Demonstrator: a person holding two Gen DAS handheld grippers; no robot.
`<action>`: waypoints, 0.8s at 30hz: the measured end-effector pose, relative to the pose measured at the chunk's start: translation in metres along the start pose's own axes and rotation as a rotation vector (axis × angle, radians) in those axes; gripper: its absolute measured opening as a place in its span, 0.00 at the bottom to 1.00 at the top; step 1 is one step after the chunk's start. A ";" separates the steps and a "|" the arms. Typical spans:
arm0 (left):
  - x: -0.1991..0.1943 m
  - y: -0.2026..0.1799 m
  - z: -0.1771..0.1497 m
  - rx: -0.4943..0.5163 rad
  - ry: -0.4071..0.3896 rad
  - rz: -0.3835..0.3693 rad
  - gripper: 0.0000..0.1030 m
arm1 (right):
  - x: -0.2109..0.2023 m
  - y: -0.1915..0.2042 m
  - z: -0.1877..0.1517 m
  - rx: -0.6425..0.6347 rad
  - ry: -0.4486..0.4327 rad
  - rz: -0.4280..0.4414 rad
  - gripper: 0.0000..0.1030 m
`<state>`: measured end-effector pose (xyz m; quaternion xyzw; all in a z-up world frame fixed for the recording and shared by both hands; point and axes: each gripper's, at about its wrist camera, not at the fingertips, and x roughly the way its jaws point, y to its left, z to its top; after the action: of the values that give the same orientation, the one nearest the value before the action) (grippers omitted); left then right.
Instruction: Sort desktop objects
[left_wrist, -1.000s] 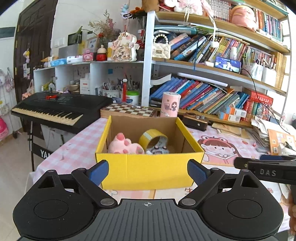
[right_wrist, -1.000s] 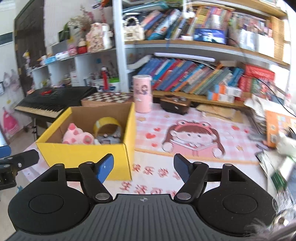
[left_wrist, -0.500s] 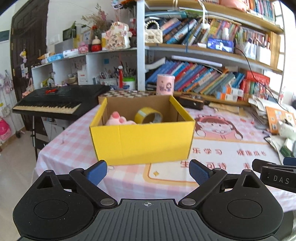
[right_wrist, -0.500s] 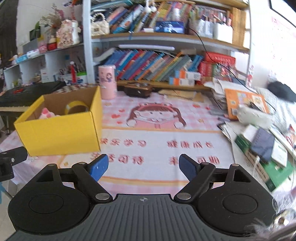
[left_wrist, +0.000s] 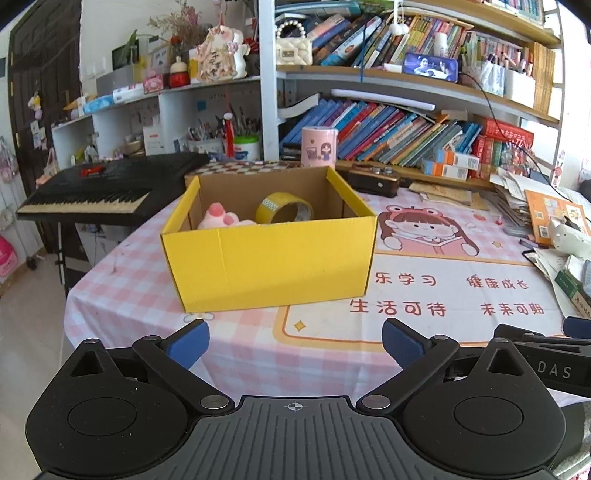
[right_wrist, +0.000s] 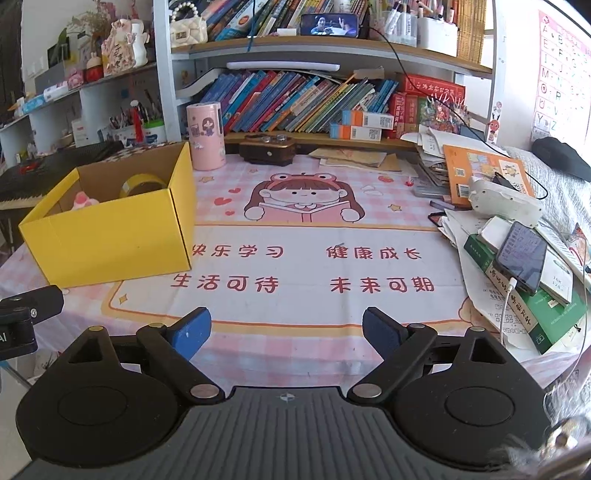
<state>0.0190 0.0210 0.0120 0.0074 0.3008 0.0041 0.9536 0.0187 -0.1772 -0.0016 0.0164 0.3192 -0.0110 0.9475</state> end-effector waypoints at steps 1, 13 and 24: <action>0.001 0.001 0.000 -0.004 0.005 0.003 1.00 | 0.000 0.000 0.000 -0.002 0.003 0.001 0.89; 0.006 0.004 -0.002 -0.021 0.039 0.008 1.00 | 0.002 0.002 -0.002 -0.006 0.032 -0.003 0.98; 0.008 0.000 -0.004 -0.005 0.060 0.001 1.00 | 0.004 0.000 -0.005 -0.003 0.053 -0.004 1.00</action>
<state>0.0232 0.0215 0.0043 0.0050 0.3293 0.0056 0.9442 0.0190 -0.1769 -0.0078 0.0147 0.3442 -0.0122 0.9387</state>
